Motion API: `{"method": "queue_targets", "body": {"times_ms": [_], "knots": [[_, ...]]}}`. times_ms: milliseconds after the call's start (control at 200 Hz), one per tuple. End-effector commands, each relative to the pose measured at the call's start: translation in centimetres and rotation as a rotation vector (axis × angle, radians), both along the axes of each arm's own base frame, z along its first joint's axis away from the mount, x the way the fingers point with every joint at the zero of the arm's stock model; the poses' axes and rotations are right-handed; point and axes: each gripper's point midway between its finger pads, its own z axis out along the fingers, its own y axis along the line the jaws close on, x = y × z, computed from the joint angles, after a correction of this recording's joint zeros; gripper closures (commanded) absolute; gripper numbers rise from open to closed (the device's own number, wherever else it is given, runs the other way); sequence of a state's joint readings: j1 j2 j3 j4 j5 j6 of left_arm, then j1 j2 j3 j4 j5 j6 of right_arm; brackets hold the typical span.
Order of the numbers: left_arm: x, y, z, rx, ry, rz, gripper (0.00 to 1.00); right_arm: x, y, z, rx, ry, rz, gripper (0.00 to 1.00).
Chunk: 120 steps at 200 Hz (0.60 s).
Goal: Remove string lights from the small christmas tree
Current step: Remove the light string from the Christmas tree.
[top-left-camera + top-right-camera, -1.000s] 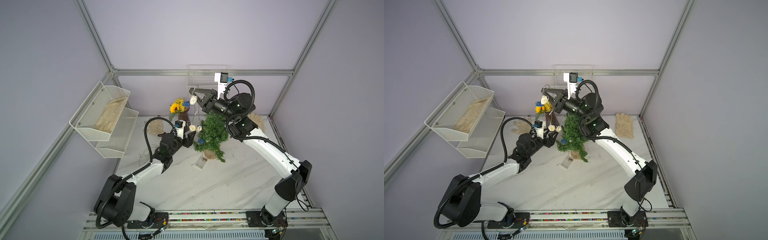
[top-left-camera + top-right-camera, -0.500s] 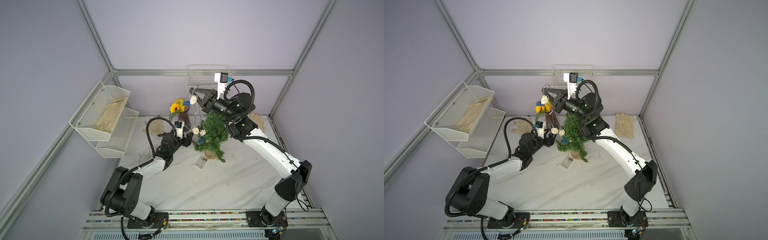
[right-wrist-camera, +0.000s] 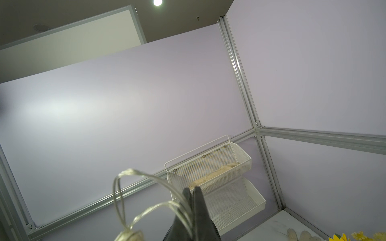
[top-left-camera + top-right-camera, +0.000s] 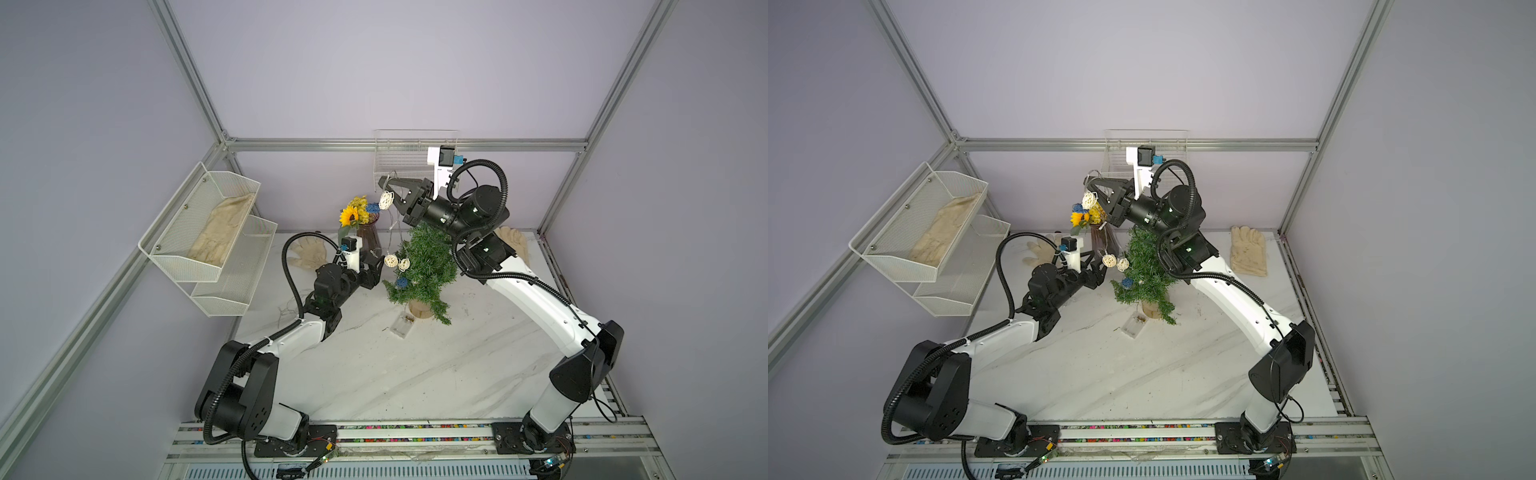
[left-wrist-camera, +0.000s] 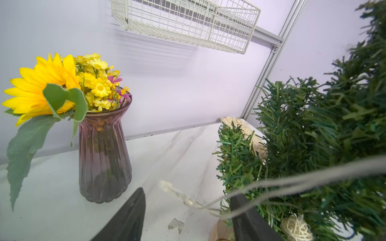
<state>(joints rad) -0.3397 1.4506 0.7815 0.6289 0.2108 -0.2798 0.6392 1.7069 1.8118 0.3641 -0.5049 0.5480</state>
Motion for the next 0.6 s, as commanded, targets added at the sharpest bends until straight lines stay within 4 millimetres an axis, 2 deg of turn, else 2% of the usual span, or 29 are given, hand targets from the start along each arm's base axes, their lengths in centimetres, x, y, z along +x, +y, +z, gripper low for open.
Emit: {"method": "queue_targets", "body": {"times_ms": [0, 210, 410, 460, 595], "knots": [[-0.3, 0.0, 4.0, -0.101, -0.083, -0.034, 0.36, 0.3, -0.3, 0.6, 0.007, -0.009, -0.015, 1.00], [1.5, -1.0, 4.0, -0.137, -0.065, -0.058, 0.33, 0.0, -0.5, 1.1, 0.011, -0.017, -0.019, 1.00], [2.6, -1.3, 4.0, -0.157, -0.063, -0.057, 0.36, -0.1, -0.7, 1.3, 0.010, -0.022, -0.022, 1.00], [2.7, -1.2, 4.3, -0.165, -0.067, -0.053, 0.41, -0.1, -0.7, 1.2, 0.008, -0.022, -0.023, 1.00], [2.5, -1.1, 4.6, -0.174, -0.072, -0.052, 0.71, 0.1, -0.7, 1.0, 0.004, -0.019, -0.031, 1.00]]}}
